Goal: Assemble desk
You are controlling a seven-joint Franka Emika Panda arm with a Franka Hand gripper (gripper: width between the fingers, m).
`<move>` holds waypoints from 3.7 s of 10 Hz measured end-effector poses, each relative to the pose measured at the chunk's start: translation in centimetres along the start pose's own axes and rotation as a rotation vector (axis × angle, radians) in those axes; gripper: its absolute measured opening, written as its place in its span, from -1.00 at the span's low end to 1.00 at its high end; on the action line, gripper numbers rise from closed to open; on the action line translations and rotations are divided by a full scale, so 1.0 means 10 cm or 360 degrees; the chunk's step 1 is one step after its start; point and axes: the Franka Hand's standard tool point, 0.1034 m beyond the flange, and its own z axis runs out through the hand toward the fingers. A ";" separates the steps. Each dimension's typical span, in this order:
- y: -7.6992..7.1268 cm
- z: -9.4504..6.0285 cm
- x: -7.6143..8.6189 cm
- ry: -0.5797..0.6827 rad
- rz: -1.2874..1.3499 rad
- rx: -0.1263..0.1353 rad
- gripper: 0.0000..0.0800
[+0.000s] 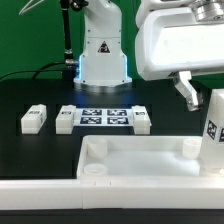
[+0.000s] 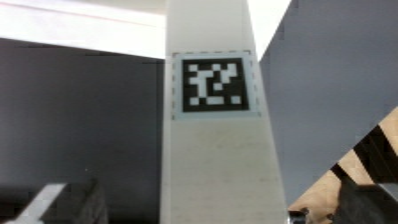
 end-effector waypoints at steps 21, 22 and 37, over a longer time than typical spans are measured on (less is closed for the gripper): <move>-0.02 0.02 -0.10 -0.0782 0.0997 -0.0199 -0.25; -0.06 0.00 -0.14 -0.0737 0.1231 -0.0254 -0.25; 0.02 0.00 -0.13 -0.0700 0.1533 -0.0161 0.61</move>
Offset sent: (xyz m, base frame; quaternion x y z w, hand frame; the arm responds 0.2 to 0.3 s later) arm 0.0064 -0.0109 0.0118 -0.0143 -0.1278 0.0078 0.9917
